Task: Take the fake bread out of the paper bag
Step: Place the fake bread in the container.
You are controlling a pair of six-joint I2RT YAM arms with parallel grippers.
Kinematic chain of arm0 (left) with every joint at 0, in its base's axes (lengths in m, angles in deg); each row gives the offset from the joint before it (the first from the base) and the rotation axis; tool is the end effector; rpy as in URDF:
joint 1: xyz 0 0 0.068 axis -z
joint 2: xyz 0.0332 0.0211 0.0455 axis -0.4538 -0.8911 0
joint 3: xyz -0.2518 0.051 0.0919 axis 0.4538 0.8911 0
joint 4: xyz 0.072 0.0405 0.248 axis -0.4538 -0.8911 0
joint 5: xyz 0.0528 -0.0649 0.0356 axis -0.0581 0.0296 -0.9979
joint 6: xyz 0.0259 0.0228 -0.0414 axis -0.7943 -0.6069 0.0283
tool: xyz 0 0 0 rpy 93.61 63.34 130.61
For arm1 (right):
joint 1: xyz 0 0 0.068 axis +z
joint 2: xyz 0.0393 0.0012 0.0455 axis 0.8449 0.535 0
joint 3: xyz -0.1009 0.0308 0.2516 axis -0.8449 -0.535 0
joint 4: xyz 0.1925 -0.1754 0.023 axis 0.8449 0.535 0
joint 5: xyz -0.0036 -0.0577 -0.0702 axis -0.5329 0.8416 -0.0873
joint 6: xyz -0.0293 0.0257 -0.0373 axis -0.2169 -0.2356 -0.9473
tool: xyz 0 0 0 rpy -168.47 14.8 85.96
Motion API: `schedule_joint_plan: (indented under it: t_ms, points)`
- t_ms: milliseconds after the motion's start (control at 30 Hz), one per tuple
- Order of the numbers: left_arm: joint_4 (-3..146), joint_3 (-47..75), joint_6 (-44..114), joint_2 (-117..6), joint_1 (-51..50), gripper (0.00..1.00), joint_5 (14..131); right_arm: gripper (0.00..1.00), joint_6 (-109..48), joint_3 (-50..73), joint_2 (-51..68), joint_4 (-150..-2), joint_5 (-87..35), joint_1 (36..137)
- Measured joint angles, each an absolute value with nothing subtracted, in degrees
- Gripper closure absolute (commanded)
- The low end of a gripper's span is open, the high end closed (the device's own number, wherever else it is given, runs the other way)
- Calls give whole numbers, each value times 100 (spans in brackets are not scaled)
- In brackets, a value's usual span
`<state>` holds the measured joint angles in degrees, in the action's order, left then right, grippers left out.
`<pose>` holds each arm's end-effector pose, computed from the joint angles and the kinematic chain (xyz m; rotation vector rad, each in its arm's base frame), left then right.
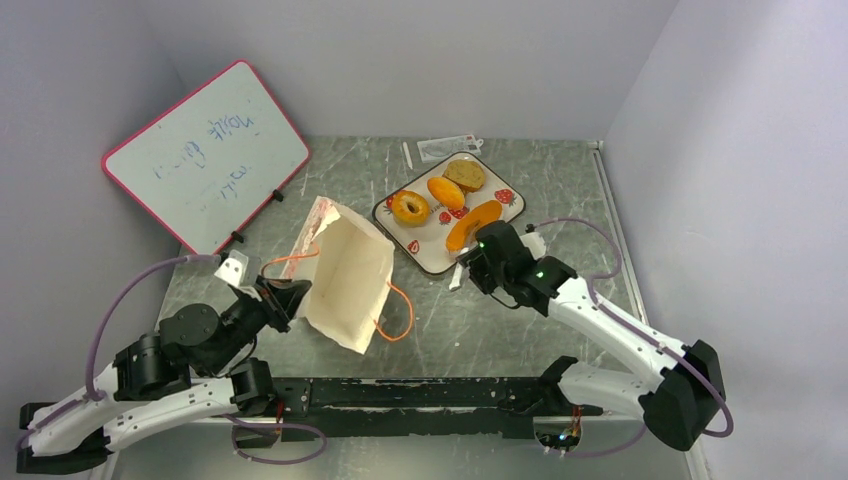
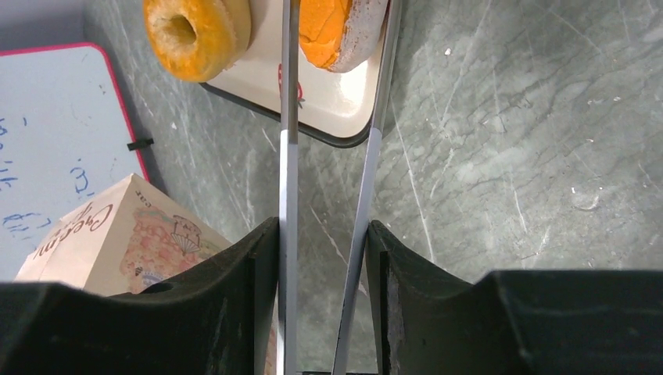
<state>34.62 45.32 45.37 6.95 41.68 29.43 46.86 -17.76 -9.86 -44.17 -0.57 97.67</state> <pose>0.0390 -0.0442 0.3274 0.2356 1.7069 -0.6708 0.1764 0.1341 0.2548 1.0560 2.2364 0.6429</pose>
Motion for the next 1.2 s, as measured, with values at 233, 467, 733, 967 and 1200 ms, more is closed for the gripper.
schedule_joint_plan:
  t_ms: [233, 467, 733, 967, 1200]
  points:
    - [3593, 4020, 4843, 150, 4168, 93, 2683, 55, 4559, -1610, -1172, -4154, 55, 9769]
    - [3720, 3452, 5276, -654, 4168, 93, 2337, 57, 4332, -1335, -1202, -3953, 208, 9769]
    - [3714, 3203, 6098, -899, 4168, 93, 1747, 58, 3973, -1053, -1299, -3728, 492, 9769]
    - [3716, 3098, 6854, -1082, 4168, 93, 1570, 59, 3671, -992, -1513, -3575, 721, 9773]
    - [3714, 3098, 7586, -1150, 4168, 93, 1596, 64, 2690, -699, -1412, -3730, 828, 9773]
